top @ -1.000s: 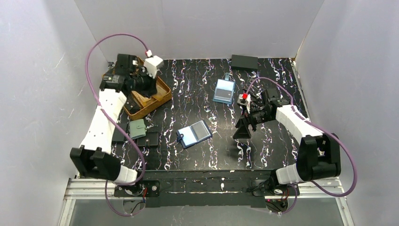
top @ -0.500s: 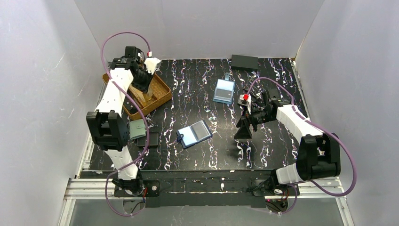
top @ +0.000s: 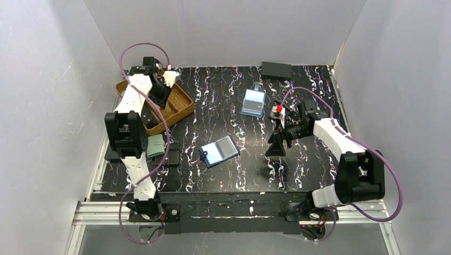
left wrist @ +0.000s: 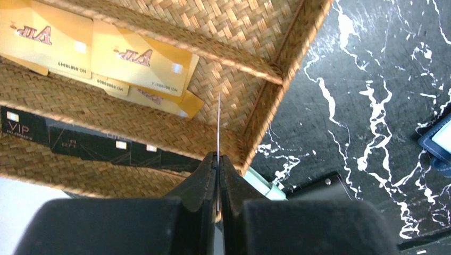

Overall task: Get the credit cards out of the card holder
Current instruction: Place the credit card in the storage box.

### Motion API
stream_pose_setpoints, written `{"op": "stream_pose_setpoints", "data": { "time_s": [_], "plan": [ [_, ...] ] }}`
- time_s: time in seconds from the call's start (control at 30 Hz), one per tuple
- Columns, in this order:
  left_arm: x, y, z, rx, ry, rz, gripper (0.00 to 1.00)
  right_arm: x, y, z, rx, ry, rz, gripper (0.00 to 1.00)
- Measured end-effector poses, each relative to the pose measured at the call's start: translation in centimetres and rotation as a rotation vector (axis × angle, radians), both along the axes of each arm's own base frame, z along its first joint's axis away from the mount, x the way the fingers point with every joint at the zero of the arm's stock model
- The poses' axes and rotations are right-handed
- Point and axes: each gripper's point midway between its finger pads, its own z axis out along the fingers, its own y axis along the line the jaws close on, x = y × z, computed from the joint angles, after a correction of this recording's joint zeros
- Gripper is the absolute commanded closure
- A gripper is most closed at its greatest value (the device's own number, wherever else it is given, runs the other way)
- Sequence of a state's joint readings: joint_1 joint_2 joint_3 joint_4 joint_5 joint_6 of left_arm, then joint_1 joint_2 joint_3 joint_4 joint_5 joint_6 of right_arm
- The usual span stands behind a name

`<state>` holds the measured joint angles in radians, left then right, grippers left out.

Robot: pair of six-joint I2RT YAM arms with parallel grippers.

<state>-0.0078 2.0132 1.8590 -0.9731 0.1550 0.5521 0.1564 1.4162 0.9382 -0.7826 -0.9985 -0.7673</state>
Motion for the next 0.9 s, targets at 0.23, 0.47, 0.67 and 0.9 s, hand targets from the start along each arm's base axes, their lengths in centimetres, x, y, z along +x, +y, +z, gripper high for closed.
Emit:
{"op": "stream_pose_setpoints", "data": {
  "time_s": [0.23, 0.47, 0.67, 0.9],
  "plan": [
    [1.8, 1.2, -1.7, -0.036, 0.013, 0.032, 1.00, 0.1, -0.2, 0.0, 0.002, 0.001, -0.007, 0.02],
    [3.0, 2.1, -3.1, -0.039, 0.018, 0.068, 0.73, 0.3, -0.3, -0.4, 0.004, 0.012, -0.010, 0.02],
    [5.6, 4.1, -2.7, 0.038, -0.056, 0.178, 0.52, 0.4, -0.5, -0.6, 0.009, 0.015, -0.009, 0.02],
    [8.4, 5.8, -0.8, 0.077, -0.194, 0.326, 0.28, 0.4, -0.9, -0.9, 0.006, 0.026, -0.014, 0.02]
  ]
}}
